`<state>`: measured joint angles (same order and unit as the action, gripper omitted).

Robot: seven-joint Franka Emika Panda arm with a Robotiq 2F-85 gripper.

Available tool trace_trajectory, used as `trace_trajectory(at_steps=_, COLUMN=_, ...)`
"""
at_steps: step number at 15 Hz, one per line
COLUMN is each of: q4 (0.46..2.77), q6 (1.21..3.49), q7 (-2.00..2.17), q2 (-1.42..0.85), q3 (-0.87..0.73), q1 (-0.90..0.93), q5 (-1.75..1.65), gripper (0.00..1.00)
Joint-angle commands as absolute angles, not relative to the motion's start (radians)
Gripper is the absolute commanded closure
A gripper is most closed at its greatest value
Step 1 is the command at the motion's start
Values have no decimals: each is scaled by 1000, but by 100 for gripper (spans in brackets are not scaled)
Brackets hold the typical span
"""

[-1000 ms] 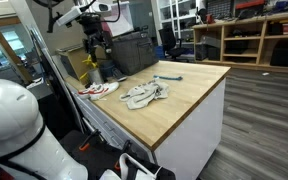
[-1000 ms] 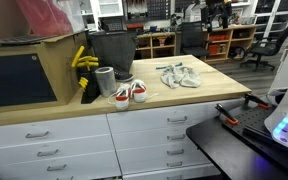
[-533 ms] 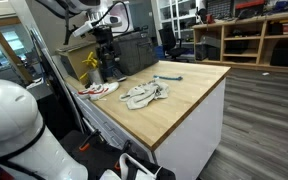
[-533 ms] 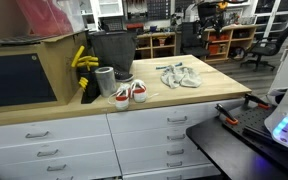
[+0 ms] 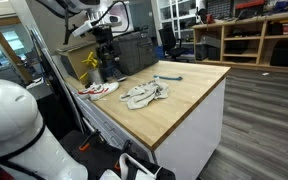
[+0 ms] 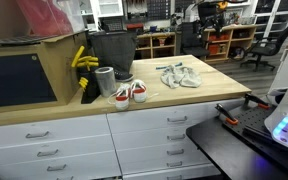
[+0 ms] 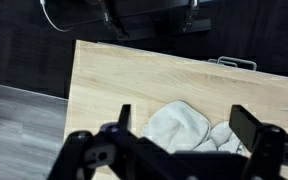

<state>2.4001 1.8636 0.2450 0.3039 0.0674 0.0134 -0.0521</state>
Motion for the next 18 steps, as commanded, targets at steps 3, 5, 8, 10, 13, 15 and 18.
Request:
trace_trajectory(at_steps=3, q4=2422, q6=1933, q7=329, q2=239, q3=64, q1=-1, q5=-32, gripper=0)
trace_trajectory(at_steps=5, q4=2425, q6=1964, q7=349, q2=198, q3=61, q1=-2, q5=-26, gripper=0)
trace_trajectory(at_steps=8, q4=2419, q6=2013, q7=377, q2=122, q3=53, q1=0, q5=6, gripper=0)
trace_trajectory(at_steps=10, q4=2407, q6=2057, q7=416, q2=60, q3=50, q1=2, q5=31, gripper=0)
trace_trajectory(at_steps=13, q4=2394, q6=2085, q7=455, q2=14, q3=45, q1=8, q5=83, gripper=0)
trace_trajectory(at_steps=15, q4=2414, q6=2079, q7=422, q2=25, q3=44, q1=12, q5=69, gripper=0)
trace_trajectory(at_steps=18, q4=2408, q6=2068, q7=418, q2=30, q3=45, q1=12, q5=85, gripper=0)
